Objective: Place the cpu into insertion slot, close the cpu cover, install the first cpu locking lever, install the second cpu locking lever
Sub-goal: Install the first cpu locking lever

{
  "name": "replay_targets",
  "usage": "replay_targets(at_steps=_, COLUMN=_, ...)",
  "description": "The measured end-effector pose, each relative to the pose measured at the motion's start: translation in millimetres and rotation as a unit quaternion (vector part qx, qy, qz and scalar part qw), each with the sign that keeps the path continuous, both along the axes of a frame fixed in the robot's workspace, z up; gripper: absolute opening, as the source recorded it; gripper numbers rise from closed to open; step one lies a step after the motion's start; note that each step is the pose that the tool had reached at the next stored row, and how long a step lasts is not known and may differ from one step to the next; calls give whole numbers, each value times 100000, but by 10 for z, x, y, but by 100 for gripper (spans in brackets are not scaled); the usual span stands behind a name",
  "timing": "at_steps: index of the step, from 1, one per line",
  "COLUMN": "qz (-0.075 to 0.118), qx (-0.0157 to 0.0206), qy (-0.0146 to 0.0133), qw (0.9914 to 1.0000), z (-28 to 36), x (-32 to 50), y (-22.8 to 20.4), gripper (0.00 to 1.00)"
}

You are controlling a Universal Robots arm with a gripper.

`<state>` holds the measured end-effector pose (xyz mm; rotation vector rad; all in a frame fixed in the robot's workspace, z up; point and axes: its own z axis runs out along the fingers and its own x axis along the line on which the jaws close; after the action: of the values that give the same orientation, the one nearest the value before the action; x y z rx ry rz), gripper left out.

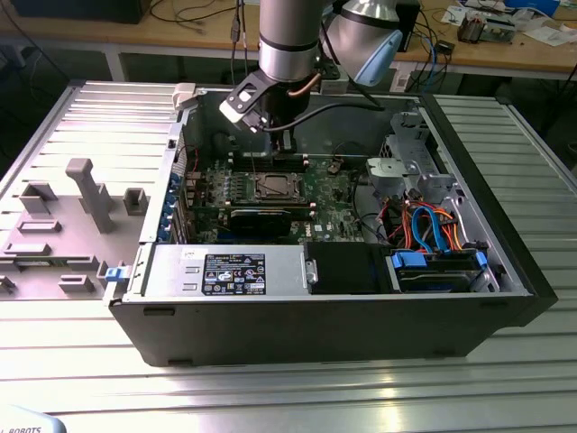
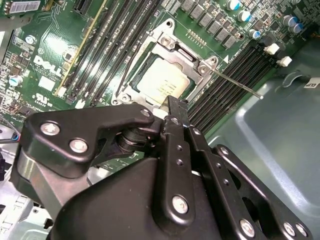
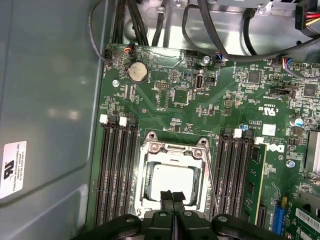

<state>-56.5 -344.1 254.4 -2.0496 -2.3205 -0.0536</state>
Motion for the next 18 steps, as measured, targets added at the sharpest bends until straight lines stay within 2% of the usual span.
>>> replay_targets(at_steps=2, qz=326, qx=-1, qy=0, qw=99999, z=0, x=0, y=0, gripper=11)
replay_targets(at_steps=3, qz=1222, qx=0, qy=2, qw=99993, z=0, x=-1, y=0, gripper=11)
replay_targets(at_steps=5, qz=3552, qx=0, qy=1, qw=99937, z=0, x=-2, y=0, gripper=11)
replay_targets(at_steps=7, qz=5742, qx=3, qy=-4, qw=99835, z=1, x=-2, y=0, gripper=11)
replay_targets(at_steps=8, qz=5925, qx=0, qy=-3, qw=99824, z=8, x=-2, y=0, gripper=11)
replay_targets(at_steps=9, qz=6005, qx=4, qy=0, qw=99820, z=29, x=-2, y=1, gripper=11)
replay_targets(at_steps=11, qz=6223, qx=-5, qy=-1, qw=99806, z=117, x=-2, y=0, gripper=11)
replay_targets(at_steps=12, qz=6610, qx=10, qy=-63, qw=99781, z=119, x=-6, y=0, gripper=11)
replay_targets(at_steps=13, qz=7859, qx=-2, qy=-63, qw=99691, z=121, x=-7, y=0, gripper=11)
replay_targets(at_steps=14, qz=9859, qx=-6, qy=-59, qw=99513, z=121, x=-7, y=0, gripper=11)
replay_targets(at_steps=16, qz=11839, qx=1, qy=-67, qw=99297, z=120, x=-7, y=0, gripper=11)
replay_targets(at_steps=17, qz=13383, qx=0, qy=-62, qw=99100, z=121, x=-7, y=0, gripper=11)
replay_targets(at_steps=18, qz=14317, qx=-1, qy=-61, qw=98970, z=121, x=-7, y=0, gripper=11)
